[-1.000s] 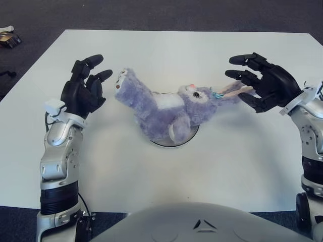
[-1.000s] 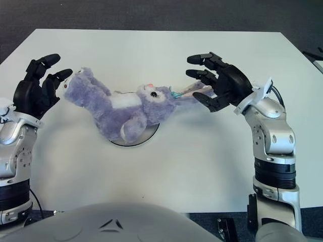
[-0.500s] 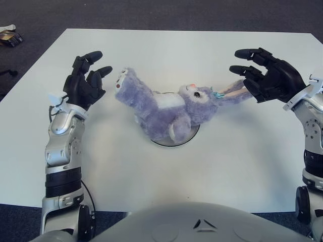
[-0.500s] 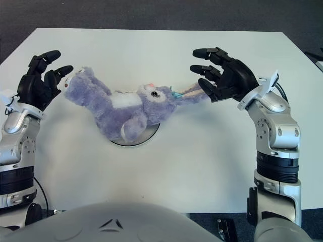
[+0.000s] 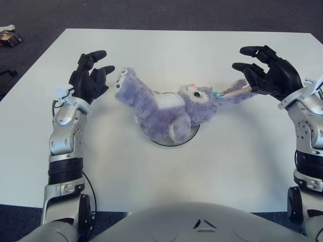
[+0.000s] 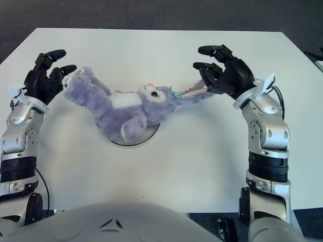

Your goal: Put the doll into the plate.

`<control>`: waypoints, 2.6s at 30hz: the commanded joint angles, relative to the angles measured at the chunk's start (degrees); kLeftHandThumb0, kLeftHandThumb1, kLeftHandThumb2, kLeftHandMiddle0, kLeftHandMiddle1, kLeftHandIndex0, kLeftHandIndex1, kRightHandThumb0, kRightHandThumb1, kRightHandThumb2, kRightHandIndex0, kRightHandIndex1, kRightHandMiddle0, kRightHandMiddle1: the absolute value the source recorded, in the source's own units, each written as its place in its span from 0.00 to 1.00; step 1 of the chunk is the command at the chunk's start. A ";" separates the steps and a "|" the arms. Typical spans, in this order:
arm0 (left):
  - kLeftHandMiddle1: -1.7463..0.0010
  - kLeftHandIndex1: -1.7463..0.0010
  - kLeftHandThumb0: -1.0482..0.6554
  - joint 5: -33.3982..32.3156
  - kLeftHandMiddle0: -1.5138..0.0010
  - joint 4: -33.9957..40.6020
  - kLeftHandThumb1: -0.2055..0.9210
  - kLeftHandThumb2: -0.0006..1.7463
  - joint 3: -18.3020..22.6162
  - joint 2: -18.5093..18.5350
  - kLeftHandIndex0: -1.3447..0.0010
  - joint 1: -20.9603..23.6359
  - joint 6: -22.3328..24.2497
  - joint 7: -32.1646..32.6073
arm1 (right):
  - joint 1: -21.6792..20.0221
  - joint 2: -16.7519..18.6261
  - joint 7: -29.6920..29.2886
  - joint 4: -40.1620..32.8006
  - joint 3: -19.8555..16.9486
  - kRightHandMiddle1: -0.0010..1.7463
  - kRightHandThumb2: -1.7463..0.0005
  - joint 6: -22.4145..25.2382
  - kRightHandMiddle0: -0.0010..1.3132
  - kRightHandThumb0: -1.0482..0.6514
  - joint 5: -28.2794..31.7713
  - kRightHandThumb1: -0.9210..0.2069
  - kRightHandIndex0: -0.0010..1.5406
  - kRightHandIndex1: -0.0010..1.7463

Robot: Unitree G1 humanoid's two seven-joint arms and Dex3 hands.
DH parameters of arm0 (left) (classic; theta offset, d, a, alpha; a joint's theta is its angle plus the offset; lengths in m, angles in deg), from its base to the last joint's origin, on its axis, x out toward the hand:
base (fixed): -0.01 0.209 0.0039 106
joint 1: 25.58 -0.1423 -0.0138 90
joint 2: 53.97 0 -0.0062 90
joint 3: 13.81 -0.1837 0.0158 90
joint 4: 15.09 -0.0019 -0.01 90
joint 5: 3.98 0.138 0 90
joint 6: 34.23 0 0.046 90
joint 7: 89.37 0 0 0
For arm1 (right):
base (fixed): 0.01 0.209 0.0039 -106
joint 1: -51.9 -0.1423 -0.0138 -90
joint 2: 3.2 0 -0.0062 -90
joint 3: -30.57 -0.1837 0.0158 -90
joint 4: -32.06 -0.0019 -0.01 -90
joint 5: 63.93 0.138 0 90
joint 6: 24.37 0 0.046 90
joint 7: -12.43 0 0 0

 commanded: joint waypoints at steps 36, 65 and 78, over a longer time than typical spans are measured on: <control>0.12 0.00 0.61 4.35 0.57 -21.69 0.53 0.67 -1.01 -3.99 0.74 7.77 -16.80 1.39 | -12.37 6.92 -15.43 34.64 -8.82 0.96 0.30 -23.02 0.34 0.61 -1.49 0.52 0.43 0.91; 0.06 0.00 0.61 7.55 0.56 -25.75 0.50 0.72 -1.83 -5.79 0.76 7.44 -19.09 6.12 | -16.85 5.03 -16.41 55.85 -9.49 1.00 0.21 -31.25 0.39 0.61 -3.15 0.61 0.43 0.94; 0.05 0.00 0.61 7.14 0.55 -23.80 0.46 0.75 -2.10 -8.15 0.74 4.94 -19.94 6.40 | -15.25 7.05 -19.75 57.72 -5.43 1.00 0.12 -32.50 0.44 0.61 -7.41 0.71 0.48 0.96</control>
